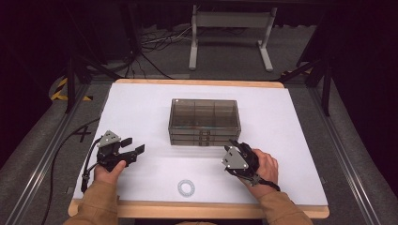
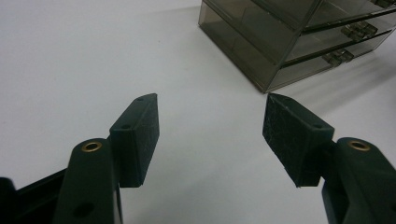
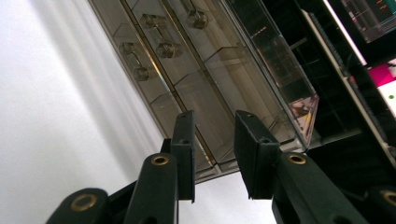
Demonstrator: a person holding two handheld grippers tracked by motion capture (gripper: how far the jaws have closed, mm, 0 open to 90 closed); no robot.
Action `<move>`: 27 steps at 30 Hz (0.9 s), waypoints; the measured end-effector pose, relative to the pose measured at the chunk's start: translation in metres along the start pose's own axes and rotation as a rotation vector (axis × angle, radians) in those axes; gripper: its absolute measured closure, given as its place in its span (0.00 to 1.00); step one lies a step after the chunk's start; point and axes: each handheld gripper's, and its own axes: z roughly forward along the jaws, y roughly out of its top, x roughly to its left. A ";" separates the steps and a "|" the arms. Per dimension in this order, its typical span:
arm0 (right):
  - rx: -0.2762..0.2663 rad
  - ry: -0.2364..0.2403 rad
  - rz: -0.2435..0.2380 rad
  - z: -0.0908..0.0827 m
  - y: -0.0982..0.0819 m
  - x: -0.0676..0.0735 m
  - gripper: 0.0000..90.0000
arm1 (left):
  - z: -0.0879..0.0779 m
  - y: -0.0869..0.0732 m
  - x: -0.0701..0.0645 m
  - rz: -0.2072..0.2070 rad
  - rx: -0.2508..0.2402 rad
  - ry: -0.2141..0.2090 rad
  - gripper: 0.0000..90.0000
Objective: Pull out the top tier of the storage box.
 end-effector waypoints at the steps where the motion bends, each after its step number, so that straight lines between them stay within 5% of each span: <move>1: 0.006 -0.010 -0.017 0.000 0.001 0.001 0.78 | 0.000 0.000 0.000 0.003 0.000 0.001 0.41; 8: 0.023 -0.033 -0.082 0.003 0.009 0.005 0.78 | 0.006 -0.003 -0.004 -0.002 0.015 -0.016 0.41; 13: 0.016 -0.028 -0.099 0.006 0.016 0.008 0.78 | 0.005 -0.004 -0.008 0.019 0.007 0.010 0.41; 18: 0.021 -0.045 -0.136 0.008 0.024 0.011 0.78 | 0.000 -0.007 -0.004 -0.017 -0.023 0.020 0.41; 27: 0.030 -0.085 -0.213 0.013 0.035 0.019 0.79 | -0.008 -0.013 -0.005 -0.010 -0.022 0.049 0.41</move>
